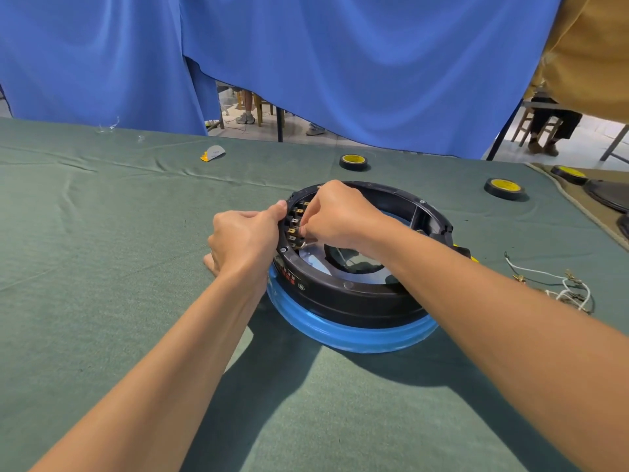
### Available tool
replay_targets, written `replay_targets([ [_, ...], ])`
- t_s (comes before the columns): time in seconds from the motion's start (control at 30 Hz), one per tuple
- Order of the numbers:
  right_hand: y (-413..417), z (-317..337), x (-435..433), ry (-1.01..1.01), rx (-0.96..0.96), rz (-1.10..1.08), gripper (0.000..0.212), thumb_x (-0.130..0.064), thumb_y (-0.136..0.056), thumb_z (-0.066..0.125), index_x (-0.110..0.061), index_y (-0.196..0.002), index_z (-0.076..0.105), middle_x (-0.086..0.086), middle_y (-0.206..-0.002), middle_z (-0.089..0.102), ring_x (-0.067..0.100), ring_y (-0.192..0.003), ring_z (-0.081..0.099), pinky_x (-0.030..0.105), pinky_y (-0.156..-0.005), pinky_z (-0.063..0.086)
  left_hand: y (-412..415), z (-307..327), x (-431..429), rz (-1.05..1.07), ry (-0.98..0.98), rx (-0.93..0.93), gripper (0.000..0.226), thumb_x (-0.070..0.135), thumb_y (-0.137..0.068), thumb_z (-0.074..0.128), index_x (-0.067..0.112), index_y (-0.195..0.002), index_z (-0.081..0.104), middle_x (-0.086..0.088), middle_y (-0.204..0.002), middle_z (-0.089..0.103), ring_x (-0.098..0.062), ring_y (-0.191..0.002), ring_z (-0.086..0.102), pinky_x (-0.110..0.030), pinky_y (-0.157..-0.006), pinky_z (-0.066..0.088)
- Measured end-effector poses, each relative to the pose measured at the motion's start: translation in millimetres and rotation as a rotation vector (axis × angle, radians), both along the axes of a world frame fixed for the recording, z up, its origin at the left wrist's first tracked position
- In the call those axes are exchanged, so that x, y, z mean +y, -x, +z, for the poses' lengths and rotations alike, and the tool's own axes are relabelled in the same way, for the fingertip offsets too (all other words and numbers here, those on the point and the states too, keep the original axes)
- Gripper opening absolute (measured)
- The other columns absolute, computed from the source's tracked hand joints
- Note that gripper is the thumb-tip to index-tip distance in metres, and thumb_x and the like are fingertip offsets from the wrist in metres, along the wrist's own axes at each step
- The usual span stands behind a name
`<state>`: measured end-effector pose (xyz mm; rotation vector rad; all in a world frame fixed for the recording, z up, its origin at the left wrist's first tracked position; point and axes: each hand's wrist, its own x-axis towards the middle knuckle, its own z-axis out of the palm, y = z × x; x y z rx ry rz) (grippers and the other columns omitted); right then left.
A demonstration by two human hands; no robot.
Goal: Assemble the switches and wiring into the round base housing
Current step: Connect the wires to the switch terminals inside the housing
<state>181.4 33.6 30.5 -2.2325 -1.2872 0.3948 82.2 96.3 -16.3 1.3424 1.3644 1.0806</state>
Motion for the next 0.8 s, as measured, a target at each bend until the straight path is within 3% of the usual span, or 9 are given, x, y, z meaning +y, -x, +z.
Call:
replay_targets([
  [0.1,-9.8,2.9,0.8,-0.087,0.073,-0.108,0.011,-0.012,-0.088,0.064,-0.009,-0.098,0.068,0.008,-0.094,0.069,0.024,-0.089,0.065,0.043,-0.084,0.057,-1.0,-2.3,-1.8,-0.009,0.010,-0.034,0.035,0.057,-0.071,0.074,0.025,-0.057,0.070,0.011,-0.073,0.067,-0.026,-0.100,0.053,-0.035,-0.093,0.018],
  [0.23,-11.1,-0.9,8.0,-0.084,0.107,-0.166,0.014,-0.010,-0.085,0.069,-0.008,-0.099,0.068,0.009,-0.095,0.068,0.025,-0.088,0.066,0.042,-0.081,0.058,-2.3,-6.0,3.0,-0.023,0.037,-0.077,0.031,0.056,-0.071,0.074,0.025,-0.068,0.074,0.005,-0.085,0.072,-0.028,-0.110,0.050,-0.034,-0.090,0.016],
  [0.37,-7.6,-4.9,16.7,-0.068,0.130,-0.241,0.021,-0.013,-0.083,0.072,-0.009,-0.104,0.068,0.008,-0.100,0.066,0.025,-0.089,0.062,0.036,-0.077,0.056,-2.9,-6.9,4.0,-0.024,0.042,-0.085,0.032,0.057,-0.069,0.074,0.025,-0.066,0.074,0.003,-0.086,0.074,-0.030,-0.111,0.053,-0.035,-0.091,0.018],
  [0.47,-4.1,-2.5,19.8,-0.039,0.111,-0.293,0.027,-0.015,-0.081,0.075,-0.008,-0.105,0.064,0.008,-0.097,0.063,0.023,-0.082,0.058,0.030,-0.060,0.046,-1.5,-5.6,4.6,-0.046,0.058,-0.100,0.034,0.058,-0.065,0.075,0.024,-0.062,0.075,0.004,-0.081,0.075,-0.027,-0.106,0.060,-0.035,-0.101,0.023],
  [0.53,-2.0,-1.4,21.3,-0.034,0.108,-0.321,0.030,-0.015,-0.080,0.075,-0.007,-0.105,0.061,0.008,-0.094,0.060,0.023,-0.078,0.054,0.027,-0.049,0.037,-0.7,-4.9,4.9,-0.060,0.062,-0.110,0.027,0.057,-0.062,0.076,0.030,-0.057,0.075,0.005,-0.073,0.075,-0.026,-0.100,0.065,-0.039,-0.108,0.030],
  [0.63,0.2,0.4,22.0,-0.029,0.126,-0.350,0.031,-0.015,-0.080,0.076,-0.006,-0.106,0.061,0.008,-0.091,0.056,0.019,-0.067,0.049,0.026,-0.045,0.032,-0.3,-4.6,4.7,-0.071,0.049,-0.100,0.018,0.056,-0.060,0.076,0.040,-0.054,0.072,0.006,-0.068,0.074,-0.026,-0.094,0.068,-0.043,-0.106,0.037],
  [0.73,-1.5,3.2,16.7,-0.004,0.116,-0.282,0.025,-0.014,-0.082,0.074,-0.005,-0.104,0.063,0.006,-0.096,0.061,0.019,-0.067,0.052,0.028,-0.051,0.042,-1.5,-6.1,5.5,-0.051,0.050,-0.099,0.027,0.057,-0.062,0.076,0.030,-0.057,0.074,0.004,-0.075,0.075,-0.026,-0.098,0.066,-0.039,-0.109,0.031],
  [0.8,-3.0,3.1,8.4,-0.017,0.061,-0.165,0.018,-0.011,-0.085,0.068,-0.007,-0.102,0.067,0.008,-0.102,0.065,0.024,-0.086,0.060,0.036,-0.072,0.055,-1.9,-7.1,5.4,-0.031,0.046,-0.084,0.034,0.058,-0.065,0.074,0.024,-0.062,0.075,0.003,-0.081,0.075,-0.026,-0.103,0.061,-0.032,-0.102,0.020],
])
